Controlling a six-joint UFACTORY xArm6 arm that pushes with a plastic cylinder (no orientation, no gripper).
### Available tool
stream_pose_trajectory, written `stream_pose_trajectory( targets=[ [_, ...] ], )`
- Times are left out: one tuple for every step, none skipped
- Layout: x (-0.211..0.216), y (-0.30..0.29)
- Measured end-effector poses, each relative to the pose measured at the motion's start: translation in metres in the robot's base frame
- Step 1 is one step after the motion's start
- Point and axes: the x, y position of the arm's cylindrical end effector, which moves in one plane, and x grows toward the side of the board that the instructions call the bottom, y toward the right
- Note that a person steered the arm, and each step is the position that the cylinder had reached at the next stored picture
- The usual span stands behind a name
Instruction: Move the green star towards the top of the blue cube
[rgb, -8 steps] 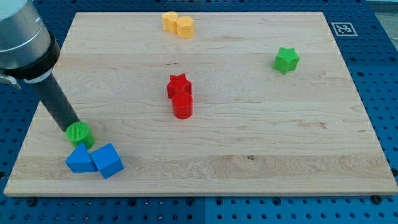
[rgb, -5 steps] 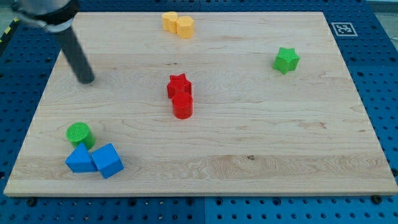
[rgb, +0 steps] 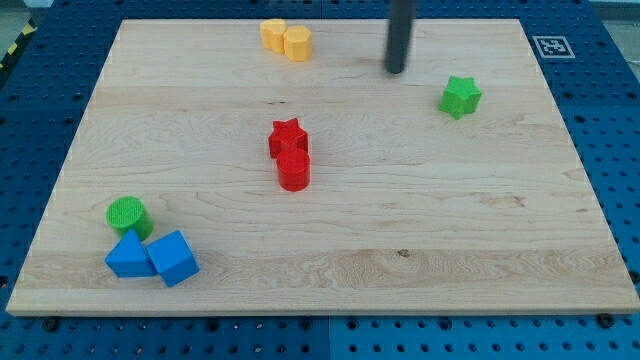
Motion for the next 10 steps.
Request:
stream_pose_trajectory(
  targets=[
    [0.028, 0.053],
    [0.084, 0.053],
    [0.138, 0.053],
    [0.187, 0.053],
    [0.209, 0.048],
    [0.182, 0.069],
    [0.150, 0.081],
    [0.149, 0.037],
    [0.184, -0.015],
    [0.226, -0.060]
  ],
)
